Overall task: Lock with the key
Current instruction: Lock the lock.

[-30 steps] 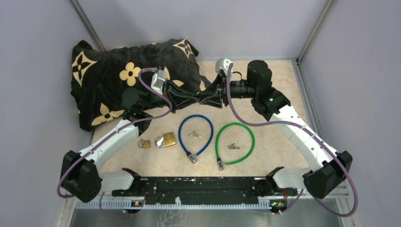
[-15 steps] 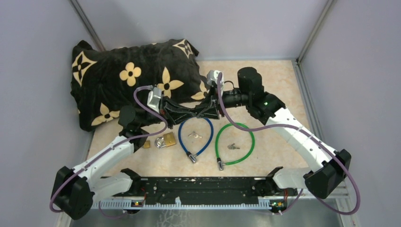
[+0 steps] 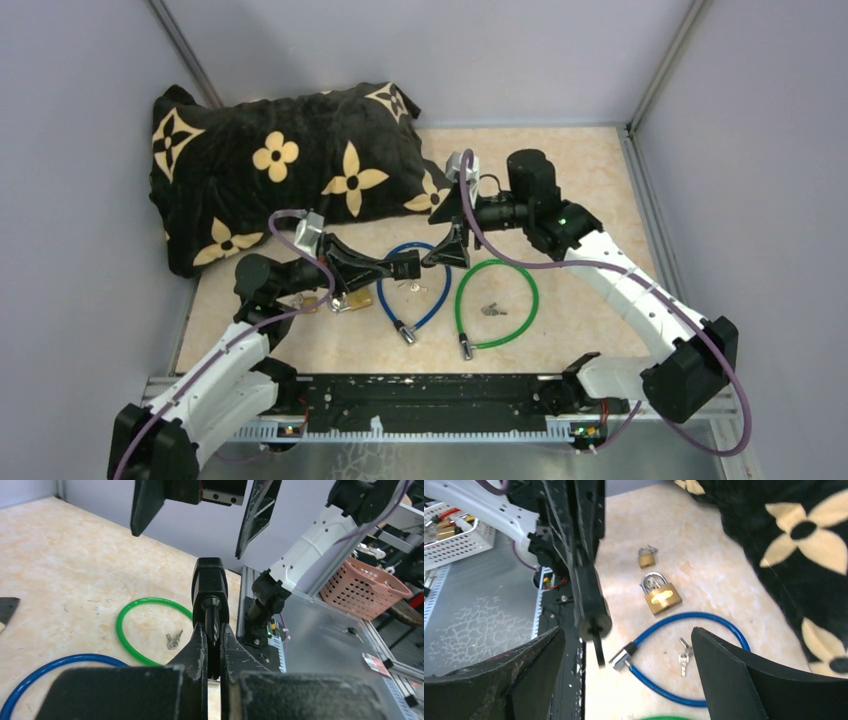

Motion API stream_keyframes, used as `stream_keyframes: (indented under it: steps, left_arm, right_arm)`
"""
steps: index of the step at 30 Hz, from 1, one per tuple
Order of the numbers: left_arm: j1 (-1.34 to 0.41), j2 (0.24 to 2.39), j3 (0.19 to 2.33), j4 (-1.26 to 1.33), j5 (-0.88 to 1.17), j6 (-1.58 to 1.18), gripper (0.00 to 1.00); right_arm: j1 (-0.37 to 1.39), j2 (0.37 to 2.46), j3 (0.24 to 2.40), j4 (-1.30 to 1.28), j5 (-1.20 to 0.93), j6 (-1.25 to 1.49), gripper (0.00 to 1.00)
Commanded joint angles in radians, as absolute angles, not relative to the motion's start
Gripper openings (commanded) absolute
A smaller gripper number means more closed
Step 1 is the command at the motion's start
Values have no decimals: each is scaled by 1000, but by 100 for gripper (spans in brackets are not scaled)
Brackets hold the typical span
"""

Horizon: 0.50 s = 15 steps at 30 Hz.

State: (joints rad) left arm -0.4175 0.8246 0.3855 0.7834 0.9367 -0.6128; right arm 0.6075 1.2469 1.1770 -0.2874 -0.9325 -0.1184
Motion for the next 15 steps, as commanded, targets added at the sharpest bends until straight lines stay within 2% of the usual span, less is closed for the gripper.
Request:
stream_keyframes:
  steps: [1,5,10,13,15]
  left_arm:
    - [-362,740,353,861,944,-647,0]
    - [-334,712,330,858,940,-661,0]
    - [-327,707,327,862,933,-679,0]
    - [-323,707,328,860,933,-681,0]
    - [-324,709,331,858,934,-683,0]
  right_arm:
    - [581,1204,1162,-314,-945,-101,88]
    - [618,1230,1166,-319,-975,-83,68]
    - [679,1246,1184,-310,-914,-115,53]
    - [679,1269,1181,-318,-912,-121,47]
    - [681,1282,1181,-327,-914,-124,39]
